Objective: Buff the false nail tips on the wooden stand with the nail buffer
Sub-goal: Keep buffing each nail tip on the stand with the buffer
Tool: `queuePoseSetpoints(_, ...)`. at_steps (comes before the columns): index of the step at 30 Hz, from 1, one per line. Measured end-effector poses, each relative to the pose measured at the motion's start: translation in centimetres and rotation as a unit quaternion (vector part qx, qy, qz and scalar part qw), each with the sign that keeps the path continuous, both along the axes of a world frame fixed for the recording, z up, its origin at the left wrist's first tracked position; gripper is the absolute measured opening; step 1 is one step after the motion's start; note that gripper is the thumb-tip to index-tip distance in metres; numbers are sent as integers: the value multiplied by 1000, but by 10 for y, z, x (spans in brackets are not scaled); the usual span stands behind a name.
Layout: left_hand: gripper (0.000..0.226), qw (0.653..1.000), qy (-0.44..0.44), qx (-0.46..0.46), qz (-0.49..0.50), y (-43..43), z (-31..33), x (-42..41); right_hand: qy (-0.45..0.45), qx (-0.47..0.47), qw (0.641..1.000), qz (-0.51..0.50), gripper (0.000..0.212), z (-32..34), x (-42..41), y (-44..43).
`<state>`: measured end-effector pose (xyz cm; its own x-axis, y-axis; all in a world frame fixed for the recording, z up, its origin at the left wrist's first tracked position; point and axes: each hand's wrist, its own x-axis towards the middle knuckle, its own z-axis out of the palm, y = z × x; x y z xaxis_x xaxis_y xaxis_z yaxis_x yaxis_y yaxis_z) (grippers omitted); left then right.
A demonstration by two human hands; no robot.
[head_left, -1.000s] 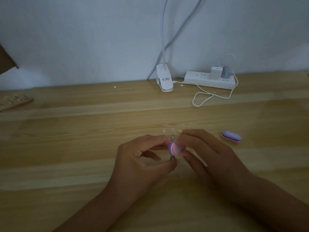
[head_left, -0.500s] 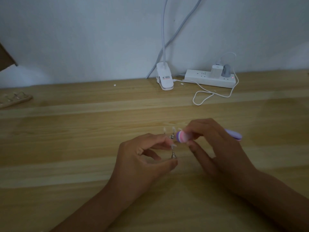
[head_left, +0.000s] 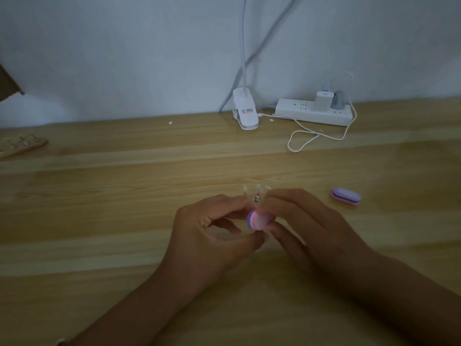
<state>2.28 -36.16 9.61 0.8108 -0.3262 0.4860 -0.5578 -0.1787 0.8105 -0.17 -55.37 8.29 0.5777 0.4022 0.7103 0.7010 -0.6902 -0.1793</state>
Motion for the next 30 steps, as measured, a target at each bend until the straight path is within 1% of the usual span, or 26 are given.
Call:
queuePoseSetpoints(1, 35, 1000, 3, -8, 2, 1, 0, 1, 12, -6, 1000, -14, 22, 1, 3, -6)
queuePoseSetpoints(3, 32, 1000, 11, -18, 9, 2, -1, 3, 48, 15, 998, -40, 18, 5, 7, -13)
queuePoseSetpoints(6, 36, 1000, 4, -12, 3, 0, 0, 3, 63, 64, 996, -16, 19, 4, 4, -6)
queuePoseSetpoints(9, 38, 1000, -20, -14, -16, 1, -1, 3, 48, 38, 998, 13, 23, -2, 1, -2)
queuePoseSetpoints(11, 36, 999, -9, -38, -25, 4, -3, 3, 53, 22, 998, -12, 18, 0, 7, -13)
queuePoseSetpoints(13, 35, 999, 2, -45, -28, 4, -4, 4, 65, 58, 996, -38, 19, 5, 12, -22)
queuePoseSetpoints(15, 36, 998, 14, -44, -32, 3, -3, 4, 51, 108, 993, -18, 17, 8, 9, -19)
queuePoseSetpoints(16, 37, 998, 13, -45, -35, 2, -2, 4, 41, 112, 993, 4, 17, 7, 6, -13)
queuePoseSetpoints(19, 38, 998, -10, -37, -46, 4, -1, 4, 32, 59, 997, 44, 23, -1, -1, -5)
queuePoseSetpoints(21, 37, 998, 1, -51, -44, 6, -2, 4, 40, 41, 998, 9, 21, 0, 5, -14)
queuePoseSetpoints(23, 36, 998, 14, -56, -36, 6, -2, 4, 43, 68, 996, -29, 19, 5, 8, -20)
queuePoseSetpoints(24, 37, 998, 20, -50, -36, 5, -1, 4, 44, 90, 995, -30, 20, 6, 7, -19)
queuePoseSetpoints(26, 40, 998, 17, -35, -38, 3, -1, 4, 33, 112, 993, 8, 19, 5, 1, -8)
queuePoseSetpoints(28, 38, 999, 9, -21, -39, 2, -1, 4, 14, 84, 996, 40, 20, -1, -5, 6)
queuePoseSetpoints(30, 38, 999, 18, -14, -28, 3, -2, 5, 12, 51, 998, 23, 22, -2, -2, 6)
